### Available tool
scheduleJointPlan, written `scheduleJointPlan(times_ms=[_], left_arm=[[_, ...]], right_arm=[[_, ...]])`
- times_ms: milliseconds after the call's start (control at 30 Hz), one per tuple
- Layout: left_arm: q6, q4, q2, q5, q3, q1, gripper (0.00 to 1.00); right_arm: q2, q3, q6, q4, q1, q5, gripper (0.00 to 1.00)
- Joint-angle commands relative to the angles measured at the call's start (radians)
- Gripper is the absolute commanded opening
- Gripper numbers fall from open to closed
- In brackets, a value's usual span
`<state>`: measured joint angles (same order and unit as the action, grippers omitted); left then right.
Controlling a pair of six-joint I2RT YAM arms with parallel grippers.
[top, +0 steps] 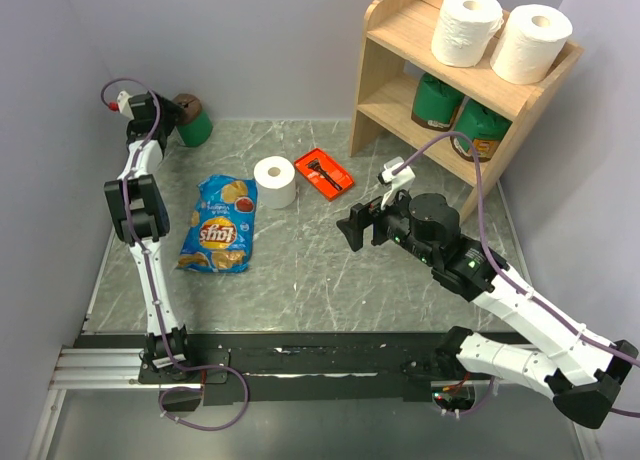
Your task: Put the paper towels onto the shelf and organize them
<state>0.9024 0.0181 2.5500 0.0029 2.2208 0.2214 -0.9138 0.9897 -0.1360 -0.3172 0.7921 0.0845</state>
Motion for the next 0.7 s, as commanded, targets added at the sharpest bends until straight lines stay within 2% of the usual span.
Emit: scheduleJointPlan(times_ms=[0, 167, 233, 467, 667], left_arm=[[0.023, -0.032, 0.036, 0.015, 0.045, 0.006, 0.86], [-0.014, 0.02, 0.053, 0.017, 0.086, -0.005, 0.85], [-0.029, 0.017, 0.039, 0.022, 0.074, -0.005, 0.81], [-0.08, -0.001, -0.062, 0.063, -0.019, -0.005, 0.6], [-0.134, 0.051, -0.138, 0.081, -0.059, -0.008, 0.59]], right_arm=[[0.004, 0.052, 0.013, 0.03, -0.001, 0.009, 0.98], [-0.008, 0.056, 0.015, 0.029, -0.001, 0.011, 0.98], [-0.008, 0.059, 0.015, 0.03, 0.001, 0.011, 0.98], [-0.002, 0.06, 0.009, 0.03, -0.001, 0.011, 0.98], [0.036, 0.046, -0.004, 0.027, -0.001, 0.012, 0.98]])
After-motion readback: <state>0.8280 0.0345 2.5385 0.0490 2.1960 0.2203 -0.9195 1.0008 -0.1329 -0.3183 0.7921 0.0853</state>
